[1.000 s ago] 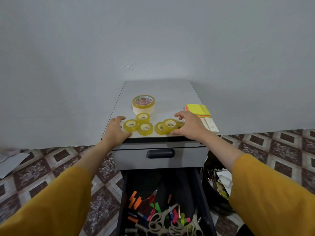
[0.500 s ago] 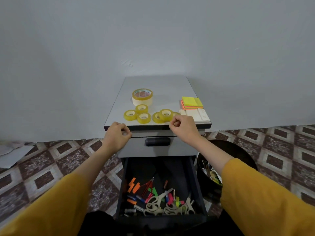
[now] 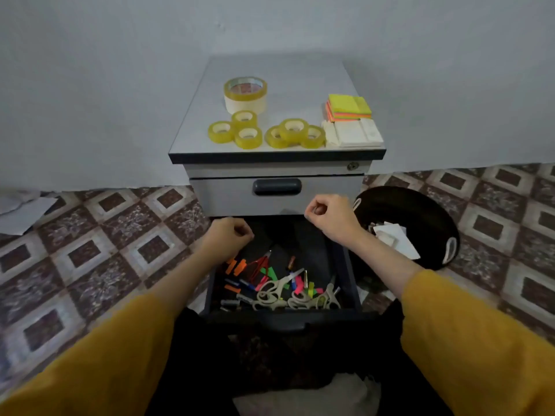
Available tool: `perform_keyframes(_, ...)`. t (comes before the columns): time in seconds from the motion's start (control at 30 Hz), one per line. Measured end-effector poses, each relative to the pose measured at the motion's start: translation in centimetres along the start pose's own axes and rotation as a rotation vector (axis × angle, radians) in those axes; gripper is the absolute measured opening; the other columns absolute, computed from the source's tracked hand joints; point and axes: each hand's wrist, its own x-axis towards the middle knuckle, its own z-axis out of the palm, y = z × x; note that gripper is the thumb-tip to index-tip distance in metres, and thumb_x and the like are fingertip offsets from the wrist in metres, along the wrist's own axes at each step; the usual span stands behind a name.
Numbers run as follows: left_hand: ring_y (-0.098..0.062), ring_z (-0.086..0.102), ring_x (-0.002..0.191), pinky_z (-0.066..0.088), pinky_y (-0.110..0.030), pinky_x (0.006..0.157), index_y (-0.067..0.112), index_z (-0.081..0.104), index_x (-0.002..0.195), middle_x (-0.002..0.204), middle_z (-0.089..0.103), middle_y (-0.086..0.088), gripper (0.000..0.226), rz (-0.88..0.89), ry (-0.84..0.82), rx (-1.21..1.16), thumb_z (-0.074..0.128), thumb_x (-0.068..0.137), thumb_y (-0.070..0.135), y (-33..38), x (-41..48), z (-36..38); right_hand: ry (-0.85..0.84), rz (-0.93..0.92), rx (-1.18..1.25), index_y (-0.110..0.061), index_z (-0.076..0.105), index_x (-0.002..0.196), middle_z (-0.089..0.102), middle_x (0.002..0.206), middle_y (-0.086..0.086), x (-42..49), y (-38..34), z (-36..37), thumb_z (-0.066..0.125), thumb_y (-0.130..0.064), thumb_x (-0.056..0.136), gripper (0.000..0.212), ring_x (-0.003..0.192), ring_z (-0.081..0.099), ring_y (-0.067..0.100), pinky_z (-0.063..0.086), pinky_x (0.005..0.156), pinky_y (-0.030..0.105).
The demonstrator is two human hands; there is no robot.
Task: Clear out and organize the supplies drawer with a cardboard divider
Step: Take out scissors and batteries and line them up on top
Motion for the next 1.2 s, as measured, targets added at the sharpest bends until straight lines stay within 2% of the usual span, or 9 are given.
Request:
perform_keyframes(0.1,-0.017,0.063,0.086,0.045,-0.022,0.077,0.009,0.071,0.09,0.092,0.069,-0.005,0.011,-0.078,-0.07,0.007,0.062,0.086,0.013,-1.7,0.0,2.7,-0.06,0.055,0.005,-0.013,0.067,0.069,0.056,0.059,-0.011,-0.8,2.7,2.4,0.065,-0.008,0.08,0.012,0.059,0.052,0.001,0.038,0.058,0.016)
perform_keyframes(0.17,-0.015,0.061,0.082,0.043,-0.021,0.073,0.009,0.071,0.088,0.091,0.069,-0.006,0.011,-0.111,-0.118,-0.008,0.06,0.086,0.011,-2.9,0.1,4.2,-0.109,0.093,0.034,-0.016,0.066,0.066,0.06,0.062,-0.009,-1.4,4.3,3.9,0.066,-0.006,0.079,0.016,0.059,0.053,0.0,0.04,0.06,0.015)
perform_keyframes(0.27,-0.015,0.062,0.09,0.042,-0.02,0.072,0.009,0.07,0.088,0.091,0.067,-0.004,0.011,-0.151,-0.18,-0.028,0.06,0.088,0.013,-4.1,0.4,6.0,-0.191,0.155,0.063,-0.018,0.066,0.068,0.064,0.07,-0.005,-1.9,6.1,5.5,0.067,-0.006,0.08,0.017,0.063,0.056,-0.001,0.042,0.061,0.01)
perform_keyframes(0.4,-0.012,0.057,0.085,0.043,-0.02,0.075,0.004,0.069,0.093,0.093,0.065,-0.006,0.012,-0.188,-0.25,-0.044,0.061,0.088,0.011,-4.8,1.3,8.0,-0.273,0.214,0.081,-0.01,0.071,0.077,0.066,0.077,-0.002,-1.4,7.7,6.9,0.068,-0.007,0.082,0.007,0.071,0.059,0.005,0.047,0.07,0.018)
perform_keyframes(0.53,-0.011,0.056,0.082,0.04,-0.019,0.073,0.006,0.069,0.093,0.093,0.066,-0.006,0.011,-0.224,-0.298,-0.05,0.063,0.087,0.012,-5.5,2.5,10.2,-0.309,0.316,0.105,-0.006,0.074,0.082,0.061,0.068,-0.009,-0.8,9.0,8.0,0.066,-0.008,0.084,0.008,0.058,0.053,0.0,0.043,0.06,0.011)
perform_keyframes(0.63,-0.012,0.057,0.086,0.039,-0.019,0.072,0.007,0.07,0.093,0.093,0.065,-0.004,0.011,-0.219,-0.327,-0.033,0.064,0.086,0.013,-6.0,3.1,11.6,-0.336,0.445,0.131,-0.008,0.072,0.076,0.063,0.065,-0.004,-0.7,9.8,9.0,0.064,-0.005,0.085,0.012,0.049,0.053,0.001,0.043,0.051,0.009)
perform_keyframes(0.77,-0.018,0.061,0.095,0.047,-0.026,0.081,0.006,0.07,0.097,0.103,0.068,-0.008,0.014,-0.195,-0.392,0.007,0.063,0.087,0.013,-5.8,3.7,13.1,-0.372,0.603,0.177,-0.017,0.067,0.065,0.069,0.079,0.004,-0.1,10.3,10.2,0.062,0.002,0.082,0.026,0.058,0.054,0.006,0.042,0.051,0.014)
perform_keyframes(1.03,-0.019,0.059,0.102,0.044,-0.022,0.08,0.01,0.066,0.109,0.113,0.065,-0.008,0.024,-0.189,-0.394,0.092,0.062,0.087,0.017,-5.9,4.7,14.3,-0.438,0.633,0.099,-0.013,0.074,0.084,0.065,0.08,-0.002,0.2,10.6,10.8,0.059,-0.001,0.085,0.019,0.068,0.056,0.005,0.045,0.06,0.016)
perform_keyframes(1.2,-0.02,0.045,0.125,0.038,-0.027,0.1,0.016,0.049,0.134,0.136,0.048,-0.008,0.047,-0.057,-0.445,0.19,0.059,0.088,0.02,-6.1,4.1,16.0,-0.444,0.628,0.083,-0.014,0.073,0.082,0.063,0.075,-0.004,-0.1,10.9,11.0,0.059,-0.004,0.087,0.017,0.065,0.055,0.006,0.049,0.062,0.022)
